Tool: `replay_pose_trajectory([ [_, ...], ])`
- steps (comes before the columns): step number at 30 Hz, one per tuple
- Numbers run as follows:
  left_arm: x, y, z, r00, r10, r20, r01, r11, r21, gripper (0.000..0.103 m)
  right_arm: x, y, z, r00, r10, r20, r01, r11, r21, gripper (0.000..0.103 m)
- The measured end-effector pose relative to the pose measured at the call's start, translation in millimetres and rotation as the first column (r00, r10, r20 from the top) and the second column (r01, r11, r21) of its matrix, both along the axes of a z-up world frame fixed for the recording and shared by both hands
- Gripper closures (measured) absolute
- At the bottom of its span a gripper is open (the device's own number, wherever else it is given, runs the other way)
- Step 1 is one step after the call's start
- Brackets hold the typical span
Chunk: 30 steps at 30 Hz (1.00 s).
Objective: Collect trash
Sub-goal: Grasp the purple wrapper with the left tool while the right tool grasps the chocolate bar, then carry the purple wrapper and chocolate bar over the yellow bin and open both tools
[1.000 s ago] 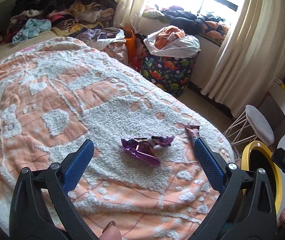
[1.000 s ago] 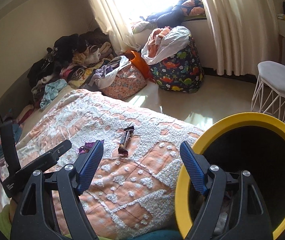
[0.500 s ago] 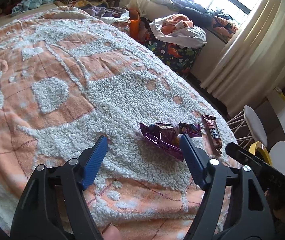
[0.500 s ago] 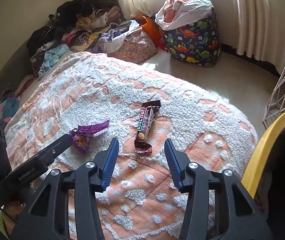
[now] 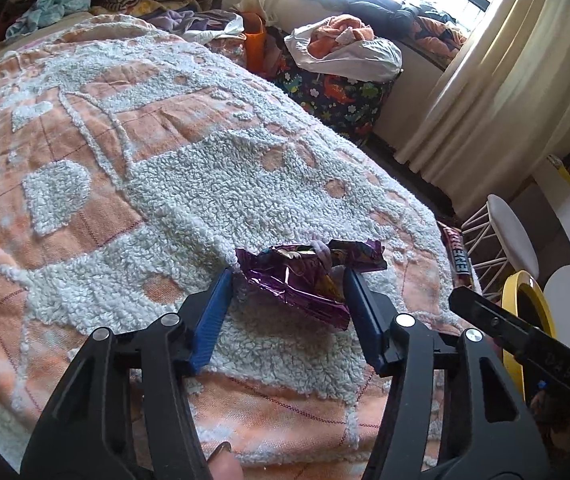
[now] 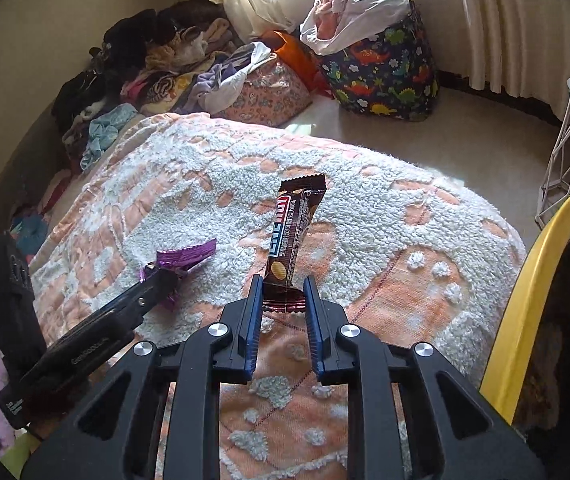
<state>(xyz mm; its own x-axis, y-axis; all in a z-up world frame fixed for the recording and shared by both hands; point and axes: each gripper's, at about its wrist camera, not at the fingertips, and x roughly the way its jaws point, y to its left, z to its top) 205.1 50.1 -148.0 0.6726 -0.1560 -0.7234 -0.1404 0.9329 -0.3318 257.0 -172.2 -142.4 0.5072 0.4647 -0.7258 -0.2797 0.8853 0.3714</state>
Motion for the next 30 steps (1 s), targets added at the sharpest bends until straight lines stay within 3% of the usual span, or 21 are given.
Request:
replay_pose_trajectory([
  [3, 0.9, -2.1, -1.1, 1.0, -0.009, -0.012, 0.009, 1.0, 0.007, 0.082, -9.7, -7.4, 6.7, 1.0, -0.01, 0.014, 0.01, 1.0, 0.023, 0.083],
  [15, -12.4, -20.0, 22.6, 0.998, -0.061, 0.034, 0.063, 0.997, -0.038, 0.084, -41.3, -39.2, 30.2, 0.996, -0.05, 0.074, 0.047, 0.998, 0.043, 0.083],
  [30, -29.0, -79.5, 61.3, 0.972, -0.203, 0.119, 0.203, 0.979, 0.017, 0.084, -67.4, -115.8, 44.8, 0.976, -0.199, 0.093, 0.193, 0.979, 0.07, 0.083],
])
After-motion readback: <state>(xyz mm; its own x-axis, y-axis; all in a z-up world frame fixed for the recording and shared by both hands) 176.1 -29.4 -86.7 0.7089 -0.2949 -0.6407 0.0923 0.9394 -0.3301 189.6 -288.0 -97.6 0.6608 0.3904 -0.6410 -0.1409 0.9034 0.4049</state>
